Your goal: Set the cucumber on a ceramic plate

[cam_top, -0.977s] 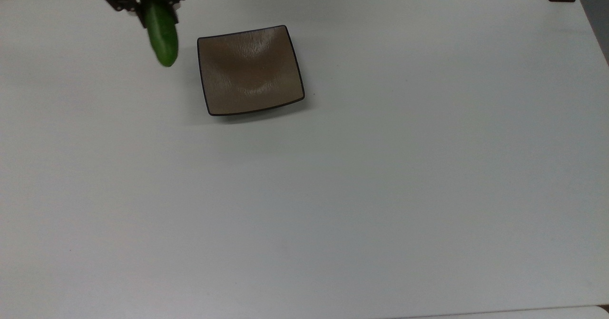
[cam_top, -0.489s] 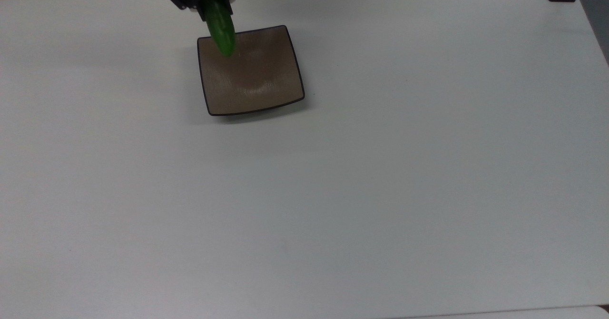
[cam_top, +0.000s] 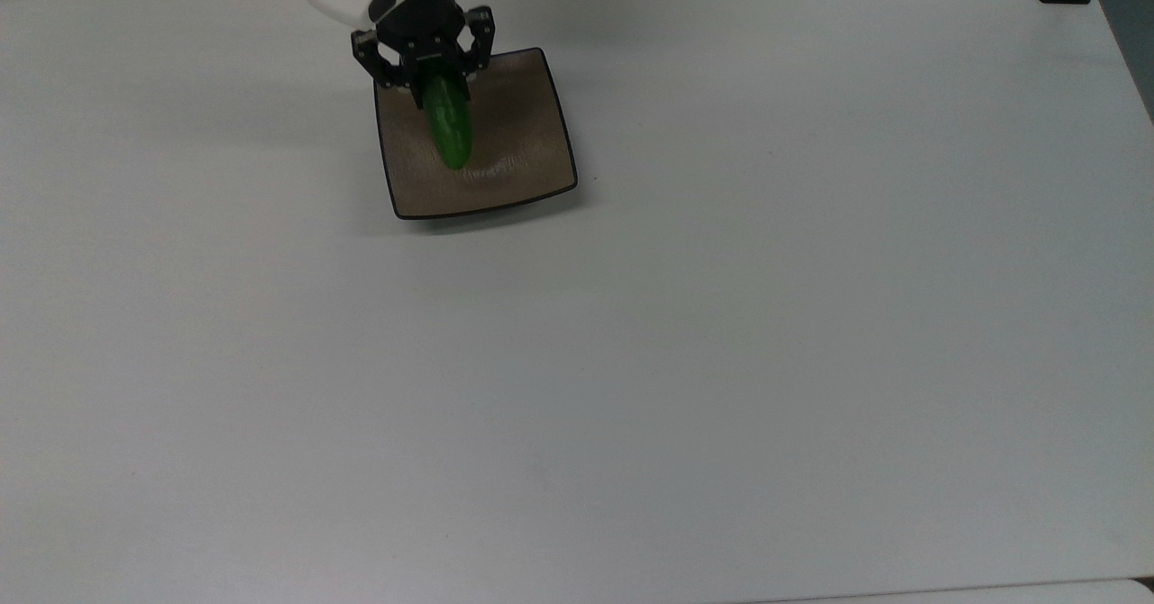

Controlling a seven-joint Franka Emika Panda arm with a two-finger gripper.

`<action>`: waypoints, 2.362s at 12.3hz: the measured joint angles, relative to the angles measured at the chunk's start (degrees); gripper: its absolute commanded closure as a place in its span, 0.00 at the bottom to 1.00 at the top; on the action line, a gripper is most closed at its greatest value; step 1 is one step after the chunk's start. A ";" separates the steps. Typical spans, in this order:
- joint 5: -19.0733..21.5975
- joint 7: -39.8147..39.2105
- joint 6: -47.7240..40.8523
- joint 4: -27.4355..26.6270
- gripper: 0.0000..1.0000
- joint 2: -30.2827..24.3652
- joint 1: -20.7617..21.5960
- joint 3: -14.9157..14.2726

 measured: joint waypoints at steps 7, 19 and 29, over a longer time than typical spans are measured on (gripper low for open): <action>0.00 0.38 9.71 -7.50 0.35 1.97 2.31 0.01; 0.00 2.60 -8.35 7.18 0.00 -0.63 2.29 -0.04; -0.61 18.85 -34.82 31.85 0.00 -1.12 1.72 -0.28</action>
